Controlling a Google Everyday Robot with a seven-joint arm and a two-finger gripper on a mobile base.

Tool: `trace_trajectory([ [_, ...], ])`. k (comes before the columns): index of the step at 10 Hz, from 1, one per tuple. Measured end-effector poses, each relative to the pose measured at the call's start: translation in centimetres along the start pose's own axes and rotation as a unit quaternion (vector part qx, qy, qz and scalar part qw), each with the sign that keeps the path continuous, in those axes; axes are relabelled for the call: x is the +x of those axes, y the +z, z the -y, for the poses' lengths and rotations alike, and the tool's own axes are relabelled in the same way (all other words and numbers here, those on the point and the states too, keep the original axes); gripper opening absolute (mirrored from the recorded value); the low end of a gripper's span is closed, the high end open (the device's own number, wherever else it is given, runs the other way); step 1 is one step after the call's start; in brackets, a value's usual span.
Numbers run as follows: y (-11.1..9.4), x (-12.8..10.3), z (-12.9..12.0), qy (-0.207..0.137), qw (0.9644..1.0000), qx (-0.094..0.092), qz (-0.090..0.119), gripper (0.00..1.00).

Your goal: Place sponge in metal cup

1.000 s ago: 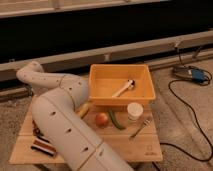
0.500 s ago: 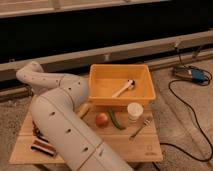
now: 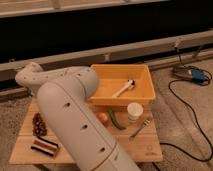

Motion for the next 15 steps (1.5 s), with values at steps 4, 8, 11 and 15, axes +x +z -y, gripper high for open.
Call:
trace_trajectory([
  [4, -6.7, 5.2, 0.6, -0.076, 0.9969, -0.02, 0.006, 0.0],
  [8, -12.9, 9.1, 1.4, -0.129, 0.9906, -0.041, 0.02, 0.0],
  [11, -13.6, 12.7, 3.6, -0.143, 0.9886, -0.045, 0.01, 0.0],
  [15, -11.8, 16.6, 4.4, -0.156, 0.9862, -0.05, -0.022, 0.05],
])
